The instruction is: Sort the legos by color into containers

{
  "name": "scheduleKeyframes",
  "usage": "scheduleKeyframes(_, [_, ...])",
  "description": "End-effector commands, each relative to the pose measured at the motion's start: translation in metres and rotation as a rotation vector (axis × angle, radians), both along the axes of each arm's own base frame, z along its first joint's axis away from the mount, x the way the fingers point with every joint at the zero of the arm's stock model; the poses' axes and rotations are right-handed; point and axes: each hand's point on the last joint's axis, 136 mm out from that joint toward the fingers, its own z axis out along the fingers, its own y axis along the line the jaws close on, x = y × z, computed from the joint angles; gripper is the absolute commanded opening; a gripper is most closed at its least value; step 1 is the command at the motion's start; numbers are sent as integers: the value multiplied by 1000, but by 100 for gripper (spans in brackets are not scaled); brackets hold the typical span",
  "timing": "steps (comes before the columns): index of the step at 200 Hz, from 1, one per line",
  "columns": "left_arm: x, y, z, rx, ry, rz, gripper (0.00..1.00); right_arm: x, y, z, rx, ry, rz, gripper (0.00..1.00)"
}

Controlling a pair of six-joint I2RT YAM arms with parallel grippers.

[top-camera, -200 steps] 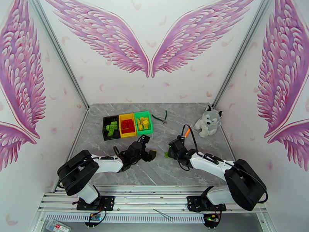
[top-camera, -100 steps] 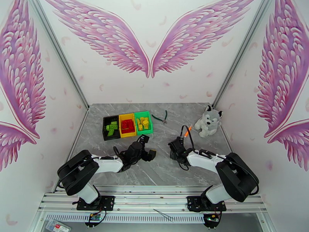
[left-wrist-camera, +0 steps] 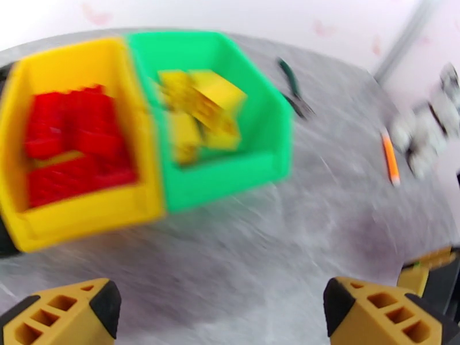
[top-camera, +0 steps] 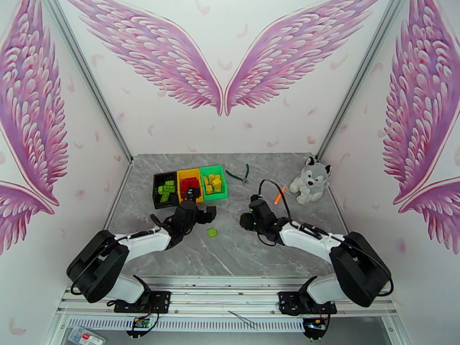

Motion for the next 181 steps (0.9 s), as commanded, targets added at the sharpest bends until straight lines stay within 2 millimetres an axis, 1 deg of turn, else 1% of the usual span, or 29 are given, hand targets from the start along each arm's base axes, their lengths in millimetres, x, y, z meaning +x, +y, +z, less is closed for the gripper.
scheduleKeyframes(1, [4, 59, -2, -78, 45, 203, 99, 18, 86, 49, 198, -81, 204, 22])
scheduleKeyframes(2, [4, 62, -2, -82, 46, 210, 99, 18, 88, 47, 200, -77, 210, 22])
scheduleKeyframes(8, [5, 76, -2, -109, 46, 251, 99, 22, 108, 55, 231, -83, 250, 21])
scheduleKeyframes(18, [6, 97, 1, -150, 39, 309, 99, 25, 138, 62, 274, -80, 306, 21])
scheduleKeyframes(35, [4, 127, 7, -198, 27, 383, 99, 30, 185, 64, 350, -58, 404, 21])
scheduleKeyframes(51, [-1, 150, 16, -230, -2, 445, 99, 35, 220, 65, 405, -44, 468, 21])
scheduleKeyframes(59, [-3, 160, 20, -237, -12, 472, 99, 38, 234, 64, 430, -38, 488, 21])
scheduleKeyframes(67, [-6, 169, 22, -246, -15, 494, 99, 43, 247, 67, 454, -46, 506, 22])
scheduleKeyframes(73, [-7, 175, 23, -254, -17, 508, 99, 46, 255, 66, 466, -47, 515, 23])
scheduleKeyframes(77, [-9, 180, 24, -261, -20, 521, 99, 49, 260, 70, 477, -55, 521, 23])
scheduleKeyframes(80, [-10, 182, 24, -266, -19, 526, 99, 50, 264, 67, 481, -52, 527, 23])
scheduleKeyframes(87, [-12, 190, 24, -279, -18, 544, 99, 54, 272, 70, 496, -68, 540, 24])
scheduleKeyframes(103, [-19, 204, 22, -319, -24, 583, 99, 65, 286, 70, 508, -101, 543, 25])
scheduleKeyframes(105, [-19, 205, 22, -323, -26, 587, 99, 66, 288, 74, 514, -112, 546, 25])
scheduleKeyframes(111, [-22, 208, 21, -333, -26, 597, 99, 72, 292, 73, 516, -124, 544, 26])
scheduleKeyframes(124, [-26, 212, 17, -347, -20, 609, 99, 84, 300, 74, 514, -164, 537, 27])
scheduleKeyframes(134, [-28, 213, 15, -353, -16, 611, 99, 94, 305, 69, 497, -181, 518, 27])
scheduleKeyframes(138, [-29, 213, 15, -355, -16, 611, 99, 99, 307, 71, 495, -194, 512, 27])
scheduleKeyframes(151, [-31, 214, 12, -360, -11, 612, 99, 111, 314, 67, 481, -214, 497, 27])
scheduleKeyframes(156, [-32, 214, 11, -361, -9, 614, 99, 116, 317, 72, 484, -224, 493, 26])
scheduleKeyframes(159, [-32, 214, 10, -360, -7, 614, 99, 118, 319, 66, 478, -215, 491, 27])
scheduleKeyframes(163, [-33, 215, 10, -362, -6, 616, 99, 121, 322, 70, 481, -222, 493, 27])
scheduleKeyframes(170, [-34, 216, 10, -361, -7, 618, 99, 125, 328, 73, 483, -227, 494, 29])
scheduleKeyframes(172, [-35, 216, 11, -361, -8, 618, 99, 126, 328, 71, 479, -225, 494, 31])
scheduleKeyframes(176, [-36, 217, 11, -362, -9, 619, 99, 129, 331, 78, 484, -240, 495, 36])
scheduleKeyframes(181, [-36, 218, 12, -361, -10, 621, 99, 133, 333, 78, 479, -245, 490, 41])
